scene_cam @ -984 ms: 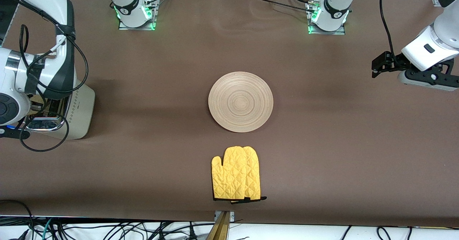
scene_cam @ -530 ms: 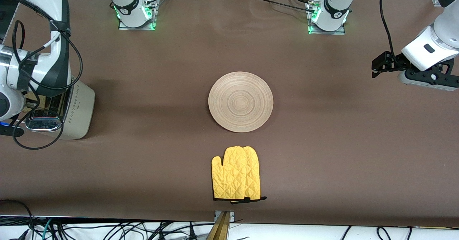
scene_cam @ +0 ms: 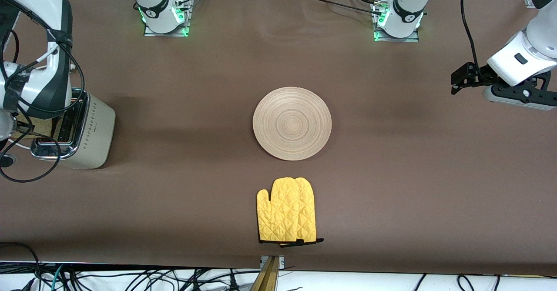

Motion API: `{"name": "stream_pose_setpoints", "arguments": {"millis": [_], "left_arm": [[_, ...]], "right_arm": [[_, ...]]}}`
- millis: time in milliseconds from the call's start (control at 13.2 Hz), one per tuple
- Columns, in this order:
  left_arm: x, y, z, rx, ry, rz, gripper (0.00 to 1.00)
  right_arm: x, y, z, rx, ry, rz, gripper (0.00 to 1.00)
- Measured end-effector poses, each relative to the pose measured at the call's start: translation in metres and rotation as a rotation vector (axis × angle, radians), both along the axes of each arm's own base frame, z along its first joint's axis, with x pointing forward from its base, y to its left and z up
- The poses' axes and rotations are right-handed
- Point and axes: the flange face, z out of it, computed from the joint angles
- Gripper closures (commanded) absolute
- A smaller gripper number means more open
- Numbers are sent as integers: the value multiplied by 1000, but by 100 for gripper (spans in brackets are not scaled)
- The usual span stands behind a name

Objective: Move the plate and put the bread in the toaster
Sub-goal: 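Lower the bread into the toaster slot with the right gripper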

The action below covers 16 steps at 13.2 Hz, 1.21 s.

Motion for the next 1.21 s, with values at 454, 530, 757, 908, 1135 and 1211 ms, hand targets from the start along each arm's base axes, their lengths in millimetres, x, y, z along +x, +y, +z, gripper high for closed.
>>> {"name": "stream_pose_setpoints", "arguments": {"millis": [454,530,757,908,1135,1211], "left_arm": [[0,0,0,0,0,0,0],[0,0,0,0,0,0,0],[0,0,0,0,0,0,0],[0,0,0,0,0,0,0],[0,0,0,0,0,0,0],[0,0,0,0,0,0,0]], "right_arm": [[2,-9,-23,0,-7,23,100],[1,-12,-26,2,-5,22,100],[-1,-15,-40,8,-3,34,100],[-4,-17,-52,16,4,37,100],[-6,-18,-58,31,-6,27,100],[-7,-17,-62,32,-12,20,100]]}}
